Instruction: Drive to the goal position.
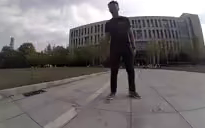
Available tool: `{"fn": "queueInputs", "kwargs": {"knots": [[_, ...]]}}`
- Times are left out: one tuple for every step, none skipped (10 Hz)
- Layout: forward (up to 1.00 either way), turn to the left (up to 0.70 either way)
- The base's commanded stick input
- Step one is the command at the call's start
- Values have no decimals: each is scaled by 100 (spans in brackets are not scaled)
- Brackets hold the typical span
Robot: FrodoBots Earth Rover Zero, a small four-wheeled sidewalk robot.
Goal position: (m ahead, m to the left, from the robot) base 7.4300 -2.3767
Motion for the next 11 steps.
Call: {"fn": "queueInputs", "kwargs": {"knots": [[0, 0], [0, 0], [0, 0], [0, -27], [0, -85], [0, -100], [0, -100], [0, -38], [3, 1], [5, 2], [5, 2]]}}
